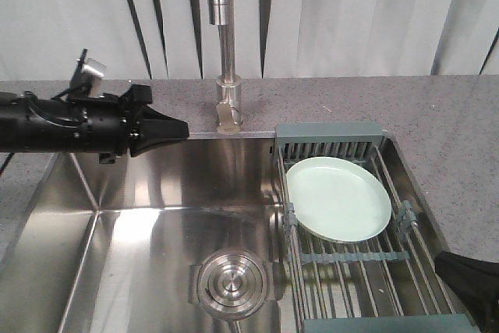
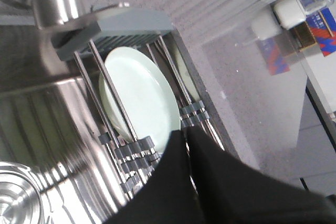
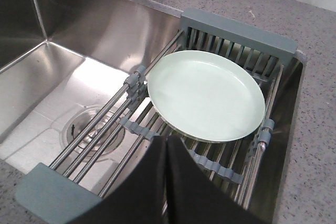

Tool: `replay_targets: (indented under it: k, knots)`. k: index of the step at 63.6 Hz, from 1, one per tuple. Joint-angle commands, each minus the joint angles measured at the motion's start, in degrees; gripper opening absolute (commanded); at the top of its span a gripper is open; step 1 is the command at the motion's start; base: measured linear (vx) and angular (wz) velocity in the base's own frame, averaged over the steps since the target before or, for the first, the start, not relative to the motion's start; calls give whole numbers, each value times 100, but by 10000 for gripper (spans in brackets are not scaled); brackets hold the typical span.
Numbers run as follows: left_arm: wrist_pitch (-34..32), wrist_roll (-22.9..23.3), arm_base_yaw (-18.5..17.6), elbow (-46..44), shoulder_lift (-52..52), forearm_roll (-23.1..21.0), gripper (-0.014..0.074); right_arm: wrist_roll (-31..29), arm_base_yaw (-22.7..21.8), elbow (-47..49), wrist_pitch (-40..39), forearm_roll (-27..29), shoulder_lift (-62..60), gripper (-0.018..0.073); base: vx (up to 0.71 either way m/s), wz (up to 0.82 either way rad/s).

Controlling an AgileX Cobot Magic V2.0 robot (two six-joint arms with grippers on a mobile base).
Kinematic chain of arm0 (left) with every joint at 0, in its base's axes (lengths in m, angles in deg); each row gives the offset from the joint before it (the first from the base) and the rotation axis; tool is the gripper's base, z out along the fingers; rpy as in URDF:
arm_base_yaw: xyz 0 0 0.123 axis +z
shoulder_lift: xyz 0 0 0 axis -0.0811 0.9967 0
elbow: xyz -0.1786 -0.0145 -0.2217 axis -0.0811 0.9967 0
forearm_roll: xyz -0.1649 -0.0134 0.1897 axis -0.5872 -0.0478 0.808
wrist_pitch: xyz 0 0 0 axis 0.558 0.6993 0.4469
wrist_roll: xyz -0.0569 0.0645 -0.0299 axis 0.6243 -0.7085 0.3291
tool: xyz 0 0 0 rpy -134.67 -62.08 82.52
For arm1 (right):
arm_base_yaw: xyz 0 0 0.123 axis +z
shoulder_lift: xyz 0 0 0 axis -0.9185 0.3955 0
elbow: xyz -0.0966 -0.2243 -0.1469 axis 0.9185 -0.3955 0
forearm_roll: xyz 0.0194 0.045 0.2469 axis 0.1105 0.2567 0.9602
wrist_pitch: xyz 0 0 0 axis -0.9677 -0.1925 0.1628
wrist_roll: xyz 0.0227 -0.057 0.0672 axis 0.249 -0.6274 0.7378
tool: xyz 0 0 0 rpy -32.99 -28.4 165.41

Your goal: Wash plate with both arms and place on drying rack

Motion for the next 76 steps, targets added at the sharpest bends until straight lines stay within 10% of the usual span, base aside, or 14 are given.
replay_targets:
  k: [1,76]
  knots:
    - [237,-45,-273,-390,101,-426,-6,-62,-35,165,-376,49,8,-4,0,0]
    - [-320,577,-630,-3635,2545,-765,-6,-62,-35,165,-376,49,8,-4,0,0]
